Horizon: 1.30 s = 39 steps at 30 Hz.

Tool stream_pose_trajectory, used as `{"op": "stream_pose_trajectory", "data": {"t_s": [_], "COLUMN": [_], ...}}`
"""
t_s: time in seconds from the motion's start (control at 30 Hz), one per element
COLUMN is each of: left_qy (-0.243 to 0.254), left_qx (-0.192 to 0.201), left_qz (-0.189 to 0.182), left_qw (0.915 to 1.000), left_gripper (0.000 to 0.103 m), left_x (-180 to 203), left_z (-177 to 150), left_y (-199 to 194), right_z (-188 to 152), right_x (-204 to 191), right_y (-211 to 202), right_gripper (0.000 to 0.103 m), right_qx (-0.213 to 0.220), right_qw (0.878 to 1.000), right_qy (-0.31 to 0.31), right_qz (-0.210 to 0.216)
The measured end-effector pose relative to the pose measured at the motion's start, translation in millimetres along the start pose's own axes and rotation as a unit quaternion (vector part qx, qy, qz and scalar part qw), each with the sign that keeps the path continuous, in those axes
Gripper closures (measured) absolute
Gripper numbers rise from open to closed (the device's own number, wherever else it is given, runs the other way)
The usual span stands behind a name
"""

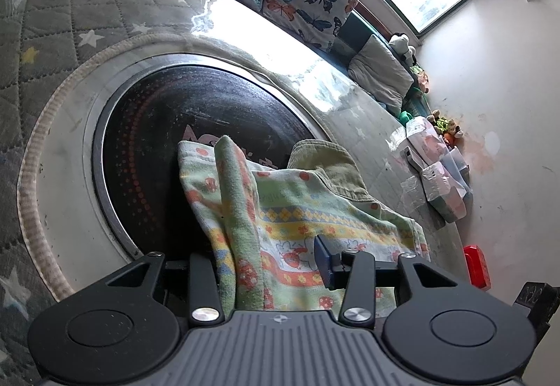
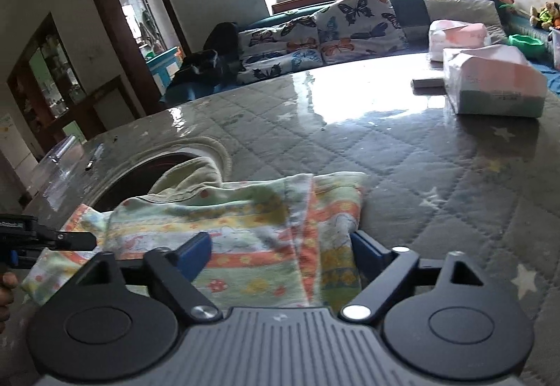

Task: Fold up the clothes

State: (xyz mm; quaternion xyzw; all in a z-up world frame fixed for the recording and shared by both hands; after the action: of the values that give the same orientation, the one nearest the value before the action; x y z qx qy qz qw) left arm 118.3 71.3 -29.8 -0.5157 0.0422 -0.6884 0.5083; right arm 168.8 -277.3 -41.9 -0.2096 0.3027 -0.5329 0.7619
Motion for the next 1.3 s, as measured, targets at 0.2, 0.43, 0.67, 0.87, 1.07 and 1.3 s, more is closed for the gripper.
{"op": "stream_pose_trajectory", "data": {"t_s": [0.2,0.43,0.67,0.87,1.07,1.3], "left_qy": [-0.009,-0.006,0.035,0.072,0.106,0.135], "left_qx": [-0.004,-0.008,0.005,0.001,-0.008,-0.025], "left_qz": [0.001,0.021,0.012,-0.006,-0.023,-0.030], "left_qw": [0.9999,0.9997,0.9993,0.9974,0.9940,0.9900], "left_gripper": [0.077,0.089,0.093,0.093,0.093,0.093], "left_x": [-6,-4,25,61,102,140], "left_z": [1,0,10,20,26,27], "left_y": [-1,1,-7,3,27,60], "right_z": [1,0,13,30,46,57], "right_x": [0,0,-6,1,22,51], "right_y": [0,-7,-34,-61,-80,-91], "right_gripper": [0.071,0.095,0.096,0.096,0.096,0.096], "right_qx": [-0.015,-0.001,0.041,0.073,0.092,0.101], "right_qw": [1.000,1.000,0.999,0.997,0.993,0.989], "right_qy": [0.006,0.018,0.019,0.009,0.002,0.007], "right_qz": [0.002,-0.008,-0.007,-0.030,-0.069,-0.104]}}
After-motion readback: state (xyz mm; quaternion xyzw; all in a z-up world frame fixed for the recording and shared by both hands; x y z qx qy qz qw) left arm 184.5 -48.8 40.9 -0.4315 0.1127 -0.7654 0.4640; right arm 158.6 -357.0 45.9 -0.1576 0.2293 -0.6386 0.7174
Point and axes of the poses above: each gripper's, at about its wrist camera, not at the fingertips, and y roughly the way its jaws point, x to its right, z to its top, the point moved 3 cm from there along y, roughly the way its jaws point, and after that the axes turned 6 degrees about -z, right-handed, at the moved point
